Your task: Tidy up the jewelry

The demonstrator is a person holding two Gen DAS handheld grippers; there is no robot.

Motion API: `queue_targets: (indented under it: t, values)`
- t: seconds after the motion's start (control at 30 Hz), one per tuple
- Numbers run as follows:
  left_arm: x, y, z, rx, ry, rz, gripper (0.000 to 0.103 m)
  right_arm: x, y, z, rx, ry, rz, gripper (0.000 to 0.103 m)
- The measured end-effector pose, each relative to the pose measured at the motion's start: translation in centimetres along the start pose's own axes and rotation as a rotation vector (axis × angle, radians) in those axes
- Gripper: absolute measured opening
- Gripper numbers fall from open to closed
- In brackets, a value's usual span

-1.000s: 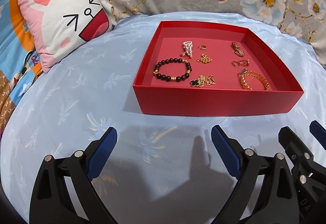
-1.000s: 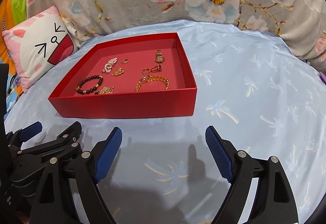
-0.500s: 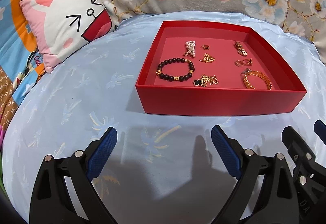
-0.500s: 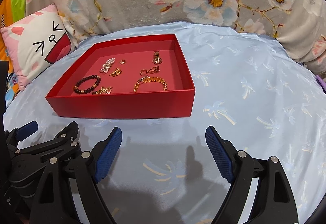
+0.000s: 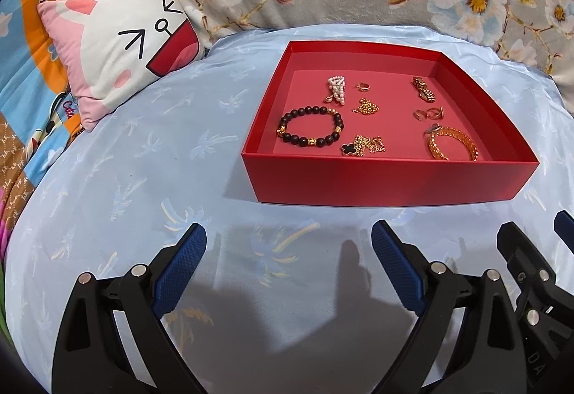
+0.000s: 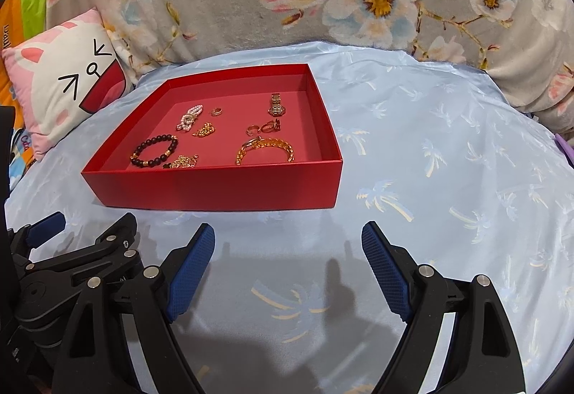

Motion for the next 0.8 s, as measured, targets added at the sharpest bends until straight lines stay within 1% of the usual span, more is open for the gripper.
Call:
queue_targets:
  t: [0.3, 0.8]
  values:
    - [-0.03, 0.10, -0.27, -0.011, 0.015, 0.004, 0.090, -0.03, 0.03, -0.03, -0.001, 0.001, 0.000, 0.082]
    - [-0.09, 0.10, -0.30, -0.009, 0.004, 0.003, 0.088, -0.05, 0.04, -0.02, 0.001, 0.003, 0.002, 0.082]
Point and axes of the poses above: each gripper's, at about its wrist camera, not at the fingertips, and z roughly the way its jaws point, x to its left, y to its top, the point moved 5 cm from there along z, roughly the way its jaws point, and after that the axes turned 15 degrees about -y, right-handed, at the moved point
